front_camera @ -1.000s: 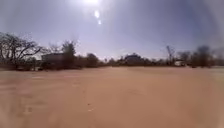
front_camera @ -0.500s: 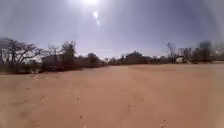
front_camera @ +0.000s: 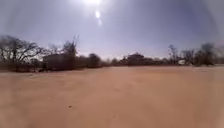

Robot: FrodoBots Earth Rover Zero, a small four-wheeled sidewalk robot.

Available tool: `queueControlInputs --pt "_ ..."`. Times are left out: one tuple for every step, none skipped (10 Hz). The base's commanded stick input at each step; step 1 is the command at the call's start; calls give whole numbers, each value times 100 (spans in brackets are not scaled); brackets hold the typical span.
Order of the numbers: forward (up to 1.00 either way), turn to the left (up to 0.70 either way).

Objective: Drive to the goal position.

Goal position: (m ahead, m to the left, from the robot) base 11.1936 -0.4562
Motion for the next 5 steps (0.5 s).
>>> queueControlInputs --pt "85 0" --pt "85 0" --pt "85 0" --pt "85 0" --pt "85 0"
